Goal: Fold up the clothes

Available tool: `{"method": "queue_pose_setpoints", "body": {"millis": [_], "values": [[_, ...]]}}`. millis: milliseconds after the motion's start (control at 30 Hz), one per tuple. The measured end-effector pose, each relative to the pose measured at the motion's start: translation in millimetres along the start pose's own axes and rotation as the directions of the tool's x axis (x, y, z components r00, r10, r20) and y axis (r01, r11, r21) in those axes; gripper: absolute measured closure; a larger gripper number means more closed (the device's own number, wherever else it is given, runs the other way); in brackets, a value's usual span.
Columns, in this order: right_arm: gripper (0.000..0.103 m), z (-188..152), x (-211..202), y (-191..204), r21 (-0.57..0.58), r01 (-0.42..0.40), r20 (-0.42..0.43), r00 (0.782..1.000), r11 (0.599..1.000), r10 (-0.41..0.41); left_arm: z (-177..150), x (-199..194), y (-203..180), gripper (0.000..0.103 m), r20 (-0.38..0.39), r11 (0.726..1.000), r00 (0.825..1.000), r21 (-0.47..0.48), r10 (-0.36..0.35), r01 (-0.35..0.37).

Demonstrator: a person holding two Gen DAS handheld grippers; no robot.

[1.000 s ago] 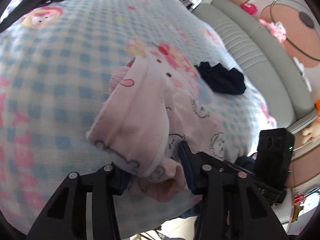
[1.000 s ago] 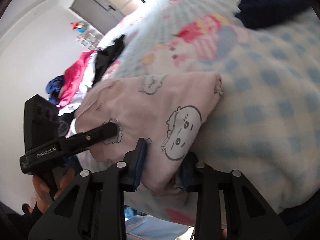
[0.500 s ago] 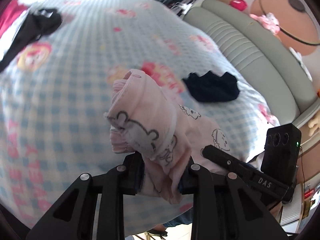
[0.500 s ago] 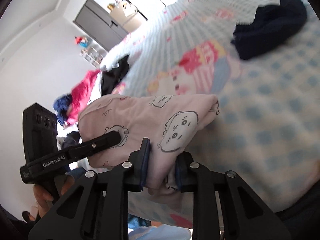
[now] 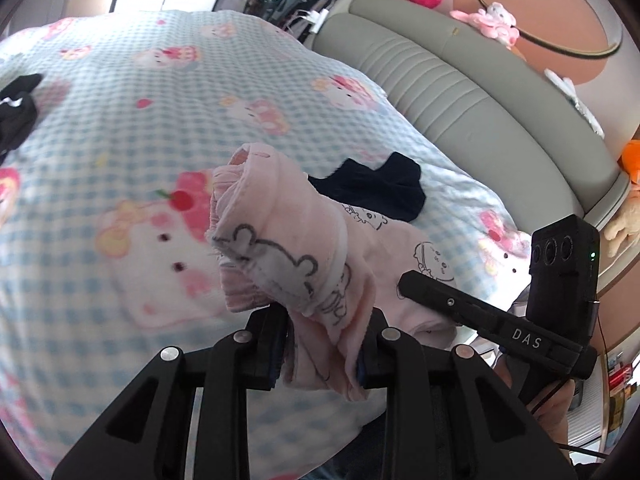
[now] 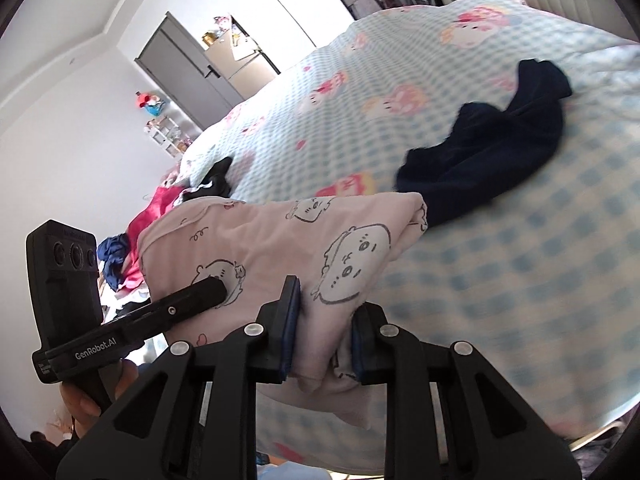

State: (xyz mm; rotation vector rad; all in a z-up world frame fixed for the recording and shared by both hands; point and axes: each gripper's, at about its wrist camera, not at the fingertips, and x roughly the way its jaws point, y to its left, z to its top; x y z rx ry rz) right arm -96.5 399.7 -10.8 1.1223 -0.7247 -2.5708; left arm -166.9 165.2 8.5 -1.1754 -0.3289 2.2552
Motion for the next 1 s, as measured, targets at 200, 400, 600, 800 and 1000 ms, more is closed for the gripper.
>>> {"method": "queue_pose_setpoints", "body": {"millis": [200, 400, 600, 800, 1000], "values": [[0.081, 44, -27, -32, 0.009, 0.054, 0.031, 0.998, 0.999, -0.054, 40, 38, -33, 0.076, 0.026, 0.999, 0.999, -0.004, -0.044, 0.044], [0.081, 121, -40, -58, -0.046, 0.128, 0.067, 0.990, 0.991, -0.125, 86, 82, -54, 0.076, 0.095, 0.992, 0.991, -0.078, -0.092, 0.099], [0.073, 147, 29, -131, -0.020, 0.336, -0.045, 0.941, 0.942, -0.336, 69, 185, -17, 0.051, -0.141, 0.987, 0.990, -0.159, 0.005, -0.027], [0.067, 123, 48, -159, 0.008, 0.352, -0.029, 0.936, 0.936, -0.352, 60, 168, -13, 0.033, -0.129, 0.996, 0.990, -0.069, -0.065, 0.056], [0.061, 123, 15, -129, -0.010, 0.309, 0.051, 0.950, 0.951, -0.308, 63, 106, 3, 0.033, 0.029, 0.988, 0.992, -0.095, 0.127, -0.123]]}}
